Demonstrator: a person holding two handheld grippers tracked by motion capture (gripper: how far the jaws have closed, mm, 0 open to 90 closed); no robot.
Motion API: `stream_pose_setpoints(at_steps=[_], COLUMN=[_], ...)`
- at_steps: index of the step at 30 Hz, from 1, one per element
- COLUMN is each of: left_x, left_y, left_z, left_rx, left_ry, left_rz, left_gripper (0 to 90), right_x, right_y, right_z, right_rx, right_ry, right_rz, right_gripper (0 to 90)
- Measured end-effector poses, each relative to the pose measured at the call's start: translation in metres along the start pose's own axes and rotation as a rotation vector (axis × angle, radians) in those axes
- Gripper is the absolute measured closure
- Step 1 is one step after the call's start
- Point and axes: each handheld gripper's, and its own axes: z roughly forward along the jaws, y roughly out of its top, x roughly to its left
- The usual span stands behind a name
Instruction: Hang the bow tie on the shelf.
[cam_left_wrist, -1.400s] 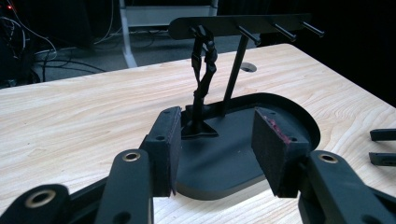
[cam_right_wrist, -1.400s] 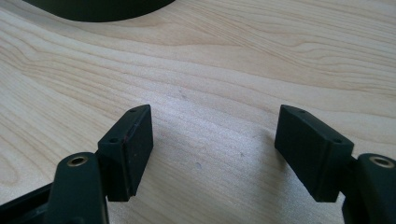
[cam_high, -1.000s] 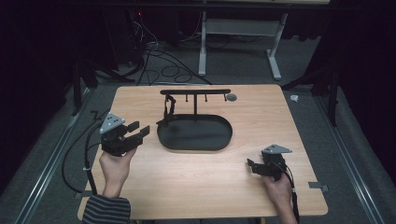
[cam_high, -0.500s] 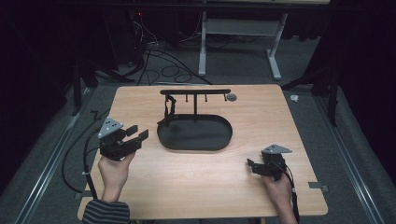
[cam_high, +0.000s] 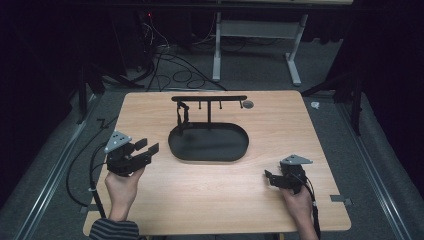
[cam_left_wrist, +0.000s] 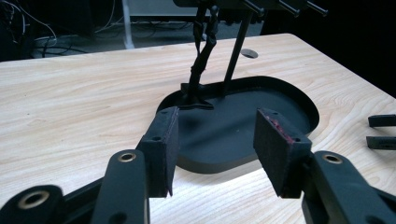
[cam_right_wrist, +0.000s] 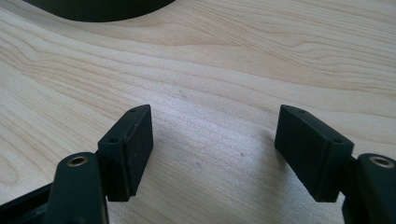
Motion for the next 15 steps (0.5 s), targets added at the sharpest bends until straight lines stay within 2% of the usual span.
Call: stream_pose_setpoints(at_steps=[15], left_x=[0.003], left_y=[-0.014], left_z=[-0.002], left_rx=[0.015], left_ry=[0.009], left_rz=[-0.029], left_gripper=[50.6], right_x=[0.0], right_y=[0.0], right_z=[0.0], right_rx=[0.0], right_ry=[0.0], right_rz=[0.0], right_gripper=[29.2])
